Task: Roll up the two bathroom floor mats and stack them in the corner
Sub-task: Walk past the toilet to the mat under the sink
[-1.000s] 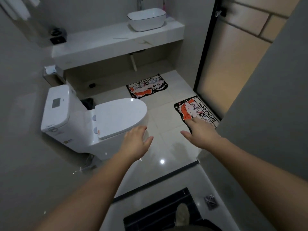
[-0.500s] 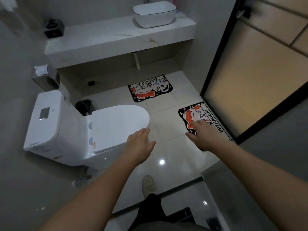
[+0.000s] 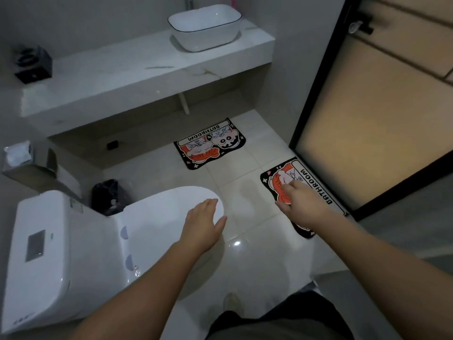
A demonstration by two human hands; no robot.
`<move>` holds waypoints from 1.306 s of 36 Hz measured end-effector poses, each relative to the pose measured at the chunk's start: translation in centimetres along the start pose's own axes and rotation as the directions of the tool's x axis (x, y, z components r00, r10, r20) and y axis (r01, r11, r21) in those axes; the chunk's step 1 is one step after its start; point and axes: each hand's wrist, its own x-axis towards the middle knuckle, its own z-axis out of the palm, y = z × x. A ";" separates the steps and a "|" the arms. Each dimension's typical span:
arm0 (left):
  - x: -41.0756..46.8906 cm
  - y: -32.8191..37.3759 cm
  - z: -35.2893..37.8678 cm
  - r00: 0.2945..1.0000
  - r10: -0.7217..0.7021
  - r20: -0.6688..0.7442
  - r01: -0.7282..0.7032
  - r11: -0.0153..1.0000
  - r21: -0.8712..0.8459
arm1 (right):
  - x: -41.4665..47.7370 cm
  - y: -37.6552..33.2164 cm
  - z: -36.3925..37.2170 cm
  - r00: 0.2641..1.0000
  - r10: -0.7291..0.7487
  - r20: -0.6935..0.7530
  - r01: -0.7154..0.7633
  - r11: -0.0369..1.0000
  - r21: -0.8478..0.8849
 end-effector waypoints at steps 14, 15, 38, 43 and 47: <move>11.1 1.3 -2.5 1.000 0.004 -0.029 -0.005 0.999 -0.031 | 11.5 3.1 -3.1 1.000 0.012 -0.029 -0.010 0.997 0.072; 12.2 1.6 -2.5 0.999 0.000 -0.033 -0.001 1.000 -0.026 | 12.6 3.6 -3.3 1.000 0.004 -0.026 -0.003 0.998 0.069; 33.1 8.2 -3.7 0.968 -0.214 -0.128 0.204 0.975 -0.089 | 35.3 11.5 -8.6 0.973 -0.177 0.150 0.166 0.983 0.078; 37.2 6.5 -4.8 0.966 -0.220 -0.135 0.207 0.973 -0.104 | 40.2 10.4 -8.9 0.966 -0.188 0.179 0.180 0.982 0.064; 41.5 4.3 -6.3 0.965 -0.224 -0.135 0.211 0.972 -0.108 | 45.3 8.9 -9.1 0.964 -0.185 0.192 0.177 0.982 0.060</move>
